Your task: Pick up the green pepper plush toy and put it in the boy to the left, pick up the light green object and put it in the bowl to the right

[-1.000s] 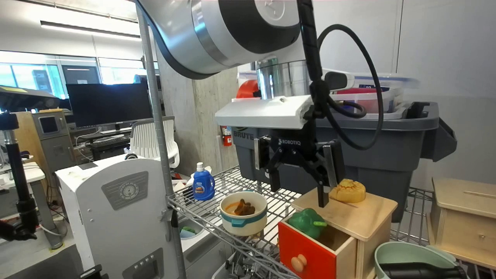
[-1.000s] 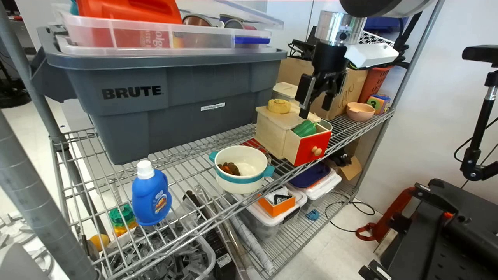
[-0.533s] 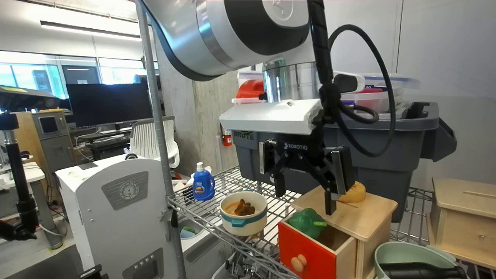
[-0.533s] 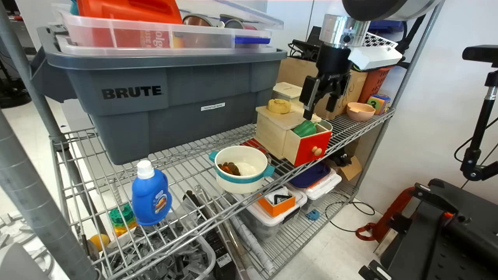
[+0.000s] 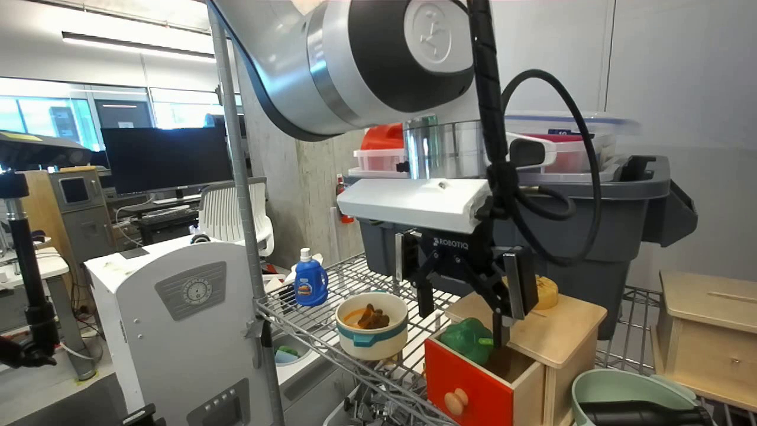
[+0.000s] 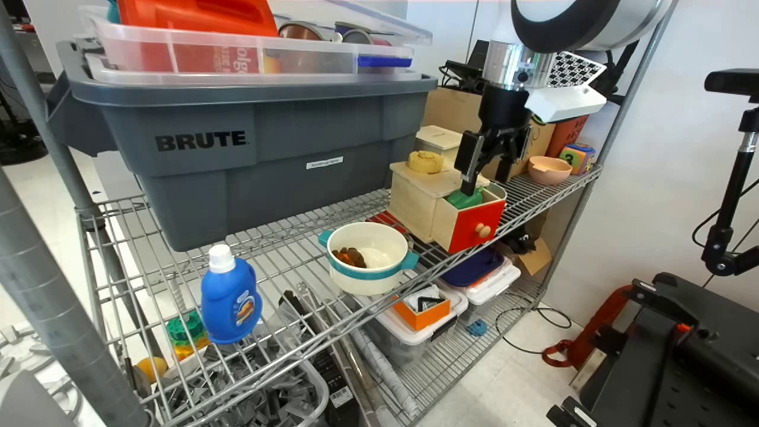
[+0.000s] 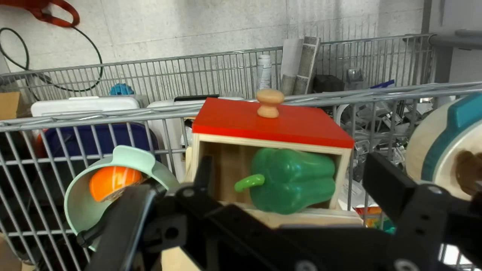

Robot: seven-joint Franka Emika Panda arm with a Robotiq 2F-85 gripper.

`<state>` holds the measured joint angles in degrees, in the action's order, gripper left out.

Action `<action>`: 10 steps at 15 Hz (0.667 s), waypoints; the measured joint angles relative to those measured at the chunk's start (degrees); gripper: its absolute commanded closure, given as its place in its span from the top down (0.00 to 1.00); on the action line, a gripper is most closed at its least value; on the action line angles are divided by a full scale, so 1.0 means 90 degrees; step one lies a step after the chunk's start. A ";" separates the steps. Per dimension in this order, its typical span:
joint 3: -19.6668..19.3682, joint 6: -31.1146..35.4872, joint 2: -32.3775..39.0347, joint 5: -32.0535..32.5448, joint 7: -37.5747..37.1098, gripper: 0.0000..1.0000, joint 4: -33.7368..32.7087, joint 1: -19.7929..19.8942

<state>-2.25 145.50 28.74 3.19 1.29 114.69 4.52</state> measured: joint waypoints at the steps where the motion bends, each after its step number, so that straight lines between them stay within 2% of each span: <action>1: 0.0000 0.0000 0.0053 -0.0019 0.0005 1.00 -0.0029 0.0000; 10: 0.0000 0.0000 0.0189 -0.0047 0.0014 1.00 -0.0129 0.0013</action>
<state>-2.25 145.50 30.45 2.76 1.41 113.53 4.64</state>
